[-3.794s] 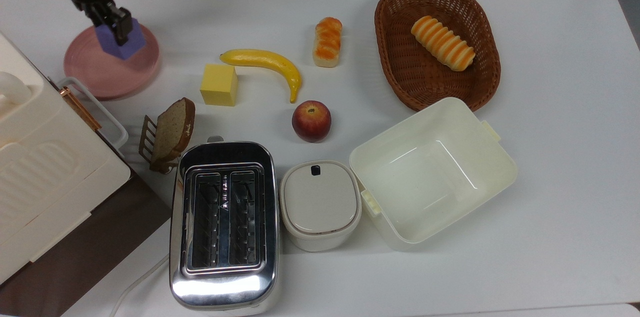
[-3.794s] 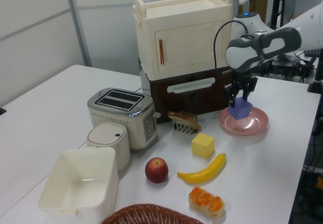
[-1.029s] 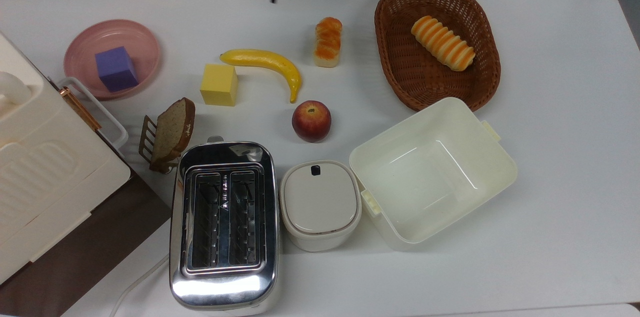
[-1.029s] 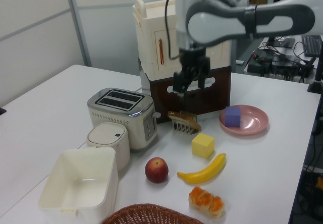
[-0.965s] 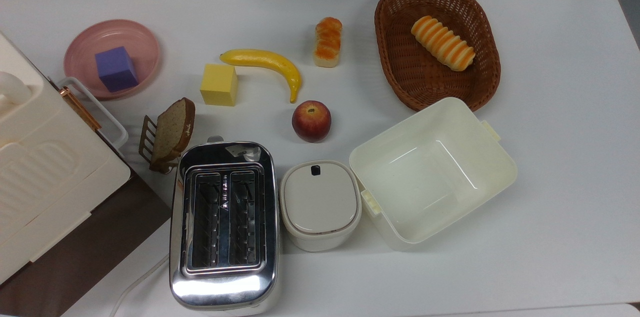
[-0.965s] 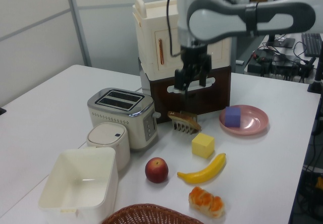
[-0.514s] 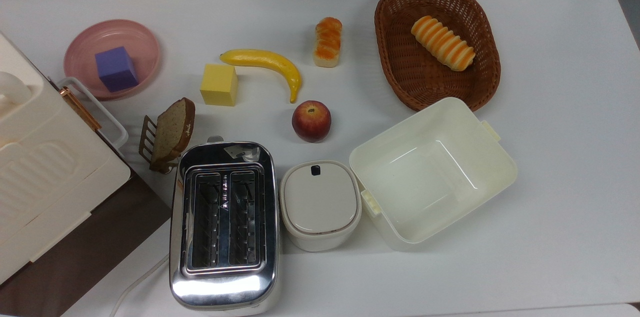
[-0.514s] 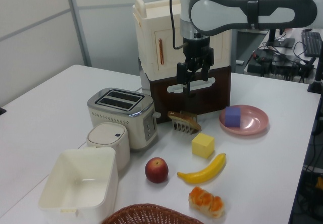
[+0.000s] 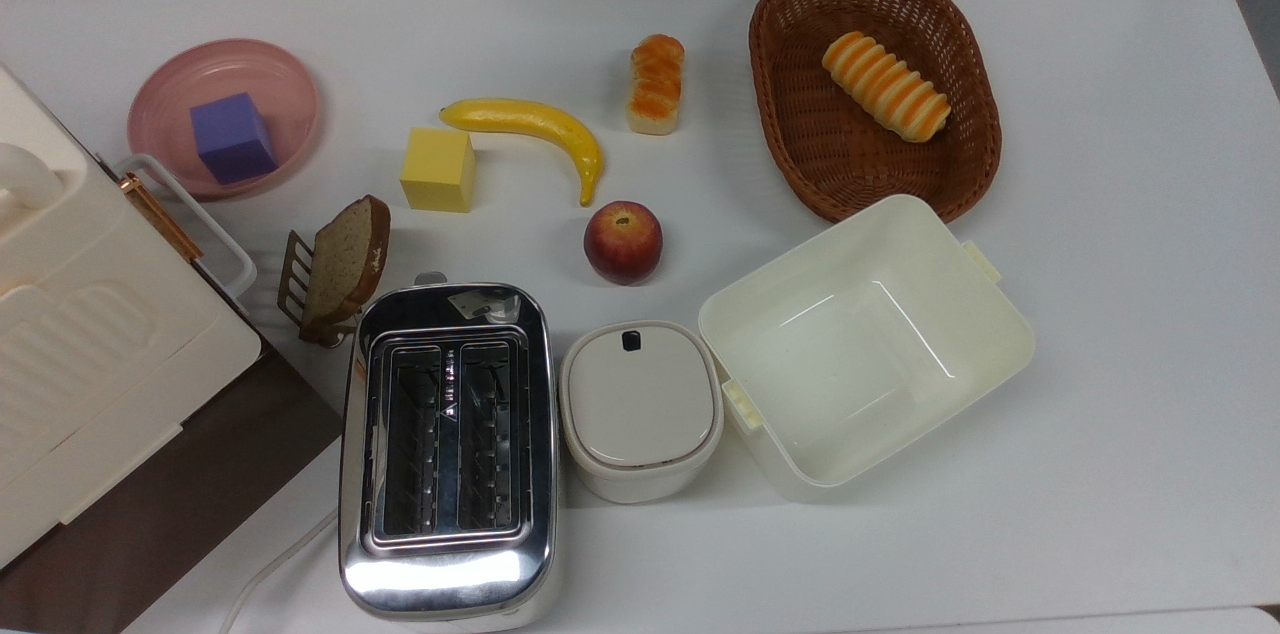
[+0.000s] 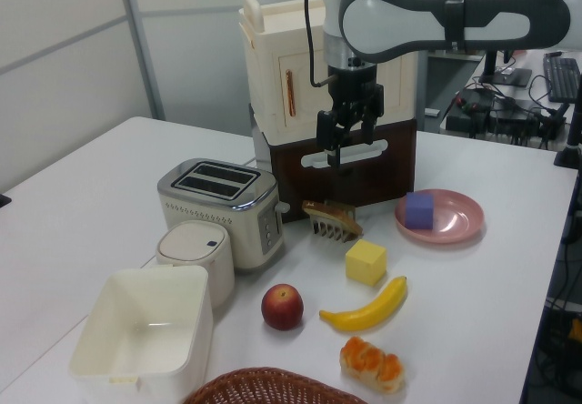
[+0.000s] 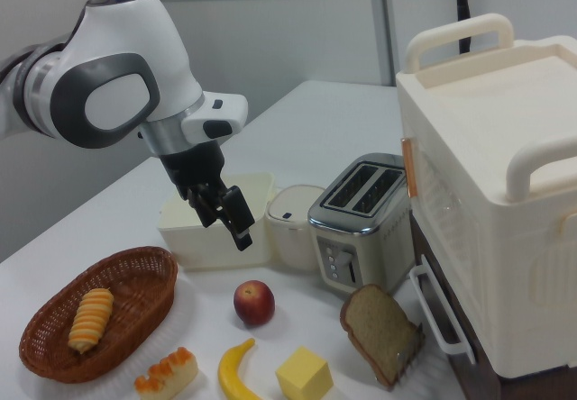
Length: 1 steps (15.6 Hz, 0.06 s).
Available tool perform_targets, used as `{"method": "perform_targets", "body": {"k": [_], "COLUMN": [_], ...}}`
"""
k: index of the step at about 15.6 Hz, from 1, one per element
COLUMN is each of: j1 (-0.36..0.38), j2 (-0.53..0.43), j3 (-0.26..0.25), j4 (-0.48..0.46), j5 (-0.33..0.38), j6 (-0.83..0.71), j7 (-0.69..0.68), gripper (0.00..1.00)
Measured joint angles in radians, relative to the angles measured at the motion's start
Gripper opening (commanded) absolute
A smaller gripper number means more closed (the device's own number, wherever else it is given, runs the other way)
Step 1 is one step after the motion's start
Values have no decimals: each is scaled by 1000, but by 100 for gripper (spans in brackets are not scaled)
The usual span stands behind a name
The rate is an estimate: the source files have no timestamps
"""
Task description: Put the purple cube on a plate
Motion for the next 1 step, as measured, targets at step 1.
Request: {"method": "perform_targets", "body": {"k": [1], "j1": [0], "j2": [0], "j3": [0], "j4": [0], "j5": [0], "j6": [0], "j7": [0], "gripper": [100]}}
